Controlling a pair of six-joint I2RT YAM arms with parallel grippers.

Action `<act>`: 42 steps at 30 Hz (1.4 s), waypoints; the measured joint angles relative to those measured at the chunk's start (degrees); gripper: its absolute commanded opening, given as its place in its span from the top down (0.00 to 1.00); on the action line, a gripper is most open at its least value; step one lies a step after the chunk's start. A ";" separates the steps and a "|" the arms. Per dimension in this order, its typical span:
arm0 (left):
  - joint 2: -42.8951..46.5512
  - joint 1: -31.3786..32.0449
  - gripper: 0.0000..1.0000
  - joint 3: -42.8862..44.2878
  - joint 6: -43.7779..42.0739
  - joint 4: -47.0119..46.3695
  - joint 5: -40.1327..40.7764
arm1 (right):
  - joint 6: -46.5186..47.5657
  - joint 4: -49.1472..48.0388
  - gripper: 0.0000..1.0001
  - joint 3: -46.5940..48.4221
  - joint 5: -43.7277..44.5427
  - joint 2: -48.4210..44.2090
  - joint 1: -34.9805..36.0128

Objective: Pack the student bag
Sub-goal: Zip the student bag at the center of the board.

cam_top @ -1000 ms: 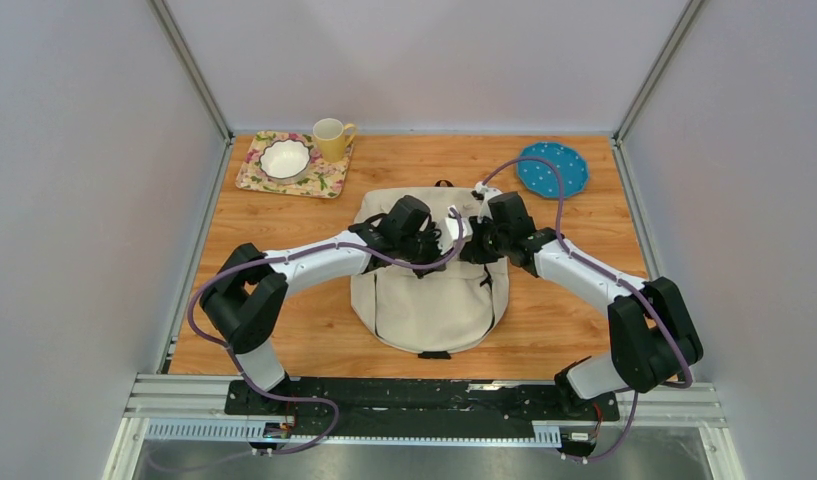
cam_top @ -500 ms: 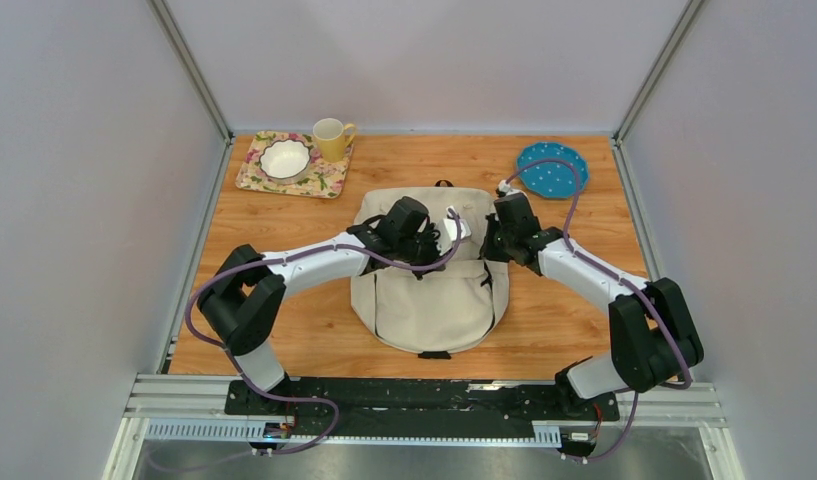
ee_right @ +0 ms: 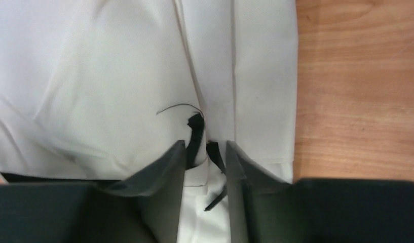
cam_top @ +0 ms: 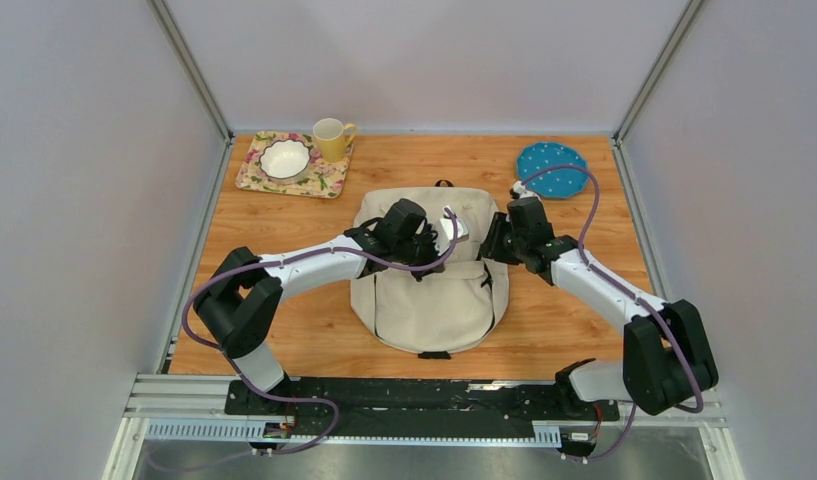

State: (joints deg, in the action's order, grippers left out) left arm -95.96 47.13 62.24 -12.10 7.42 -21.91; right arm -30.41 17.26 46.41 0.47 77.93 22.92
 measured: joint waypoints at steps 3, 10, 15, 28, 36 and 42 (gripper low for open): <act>0.00 -0.02 1.00 0.07 0.79 0.04 0.02 | -0.17 -0.17 0.47 -0.33 -0.63 -2.64 -0.22; 0.00 -0.02 1.00 0.07 1.92 0.09 0.15 | -3.61 -0.42 0.47 -0.66 -2.86 -4.52 -0.31; 0.00 -0.07 1.00 0.07 2.36 0.09 0.15 | -5.77 -1.70 0.59 -0.61 -4.70 -0.79 -0.31; 0.00 -0.07 1.00 0.07 2.78 0.15 -0.02 | -6.14 -2.10 0.99 -0.35 -4.96 3.93 -0.28; 0.02 -0.04 1.00 0.07 2.78 0.07 -0.09 | -4.28 0.98 0.91 0.92 0.07 2.40 1.57; 0.02 -0.07 1.00 0.07 2.80 0.02 -0.24 | -0.63 3.37 0.81 2.47 5.05 2.21 3.80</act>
State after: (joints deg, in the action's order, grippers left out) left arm -95.94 47.07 62.30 -9.30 7.44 -22.15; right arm -31.05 20.62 48.88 5.52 80.14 26.72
